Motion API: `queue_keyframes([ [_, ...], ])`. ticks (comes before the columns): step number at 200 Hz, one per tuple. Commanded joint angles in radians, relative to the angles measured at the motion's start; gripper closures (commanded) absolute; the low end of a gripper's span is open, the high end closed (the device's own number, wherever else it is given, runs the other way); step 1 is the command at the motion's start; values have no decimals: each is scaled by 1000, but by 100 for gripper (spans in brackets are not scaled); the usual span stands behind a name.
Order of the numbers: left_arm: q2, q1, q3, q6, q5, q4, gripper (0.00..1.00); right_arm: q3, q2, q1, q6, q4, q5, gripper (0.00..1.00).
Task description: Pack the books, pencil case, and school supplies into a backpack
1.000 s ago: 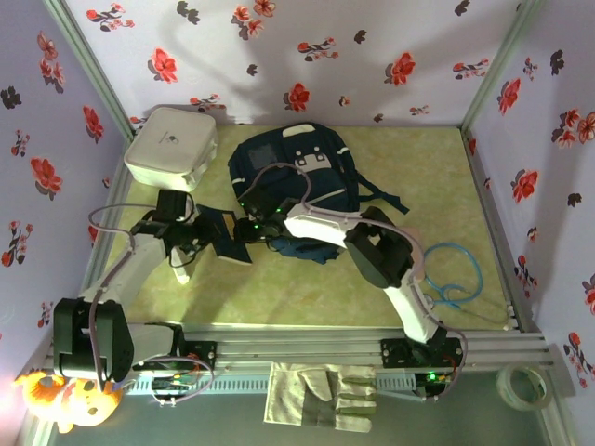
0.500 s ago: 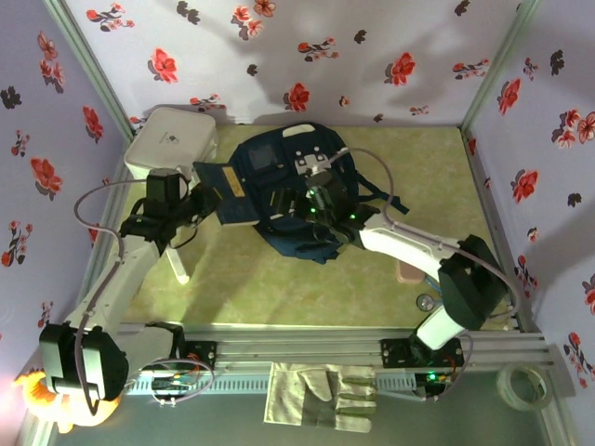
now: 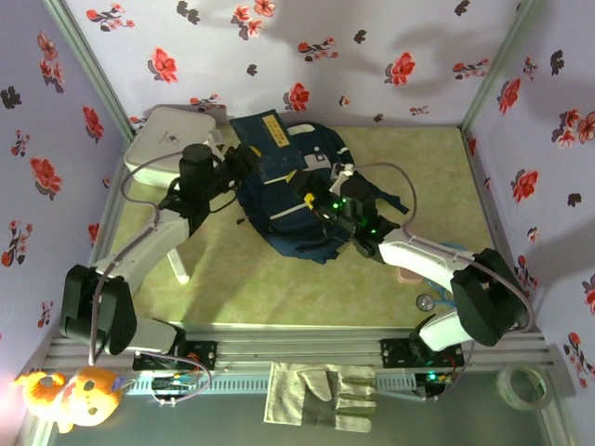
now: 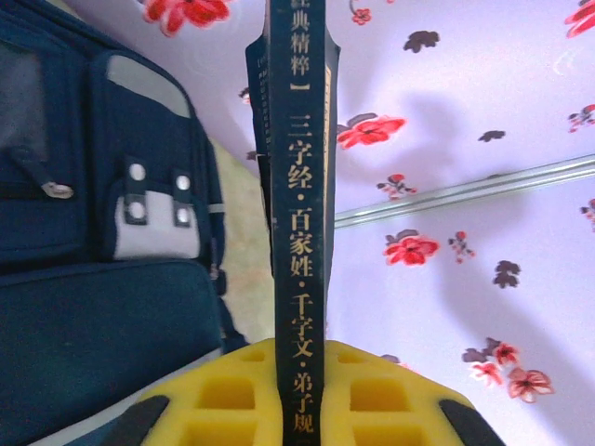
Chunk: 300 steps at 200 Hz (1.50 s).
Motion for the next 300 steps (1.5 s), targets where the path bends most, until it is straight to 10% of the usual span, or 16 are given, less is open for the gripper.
queue_keyframes([
  [1, 9, -22, 15, -68, -17, 183, 100, -12, 18, -11, 141, 169, -27, 4],
  [106, 22, -49, -24, -115, 11, 252, 100, 65, 208, -43, 321, 446, -46, 18],
  [163, 13, -49, -24, -73, 15, 237, 100, 82, 247, -46, 326, 543, -47, 58],
  [189, 6, -49, -26, -22, 11, 179, 84, 67, 187, -46, 242, 452, -21, 78],
  [249, -36, -54, -21, 323, -170, -165, 19, 4, -69, -84, -60, 27, 107, 90],
  [300, -48, -93, -48, 639, -250, -269, 0, -52, -322, -129, -257, -364, 273, 91],
])
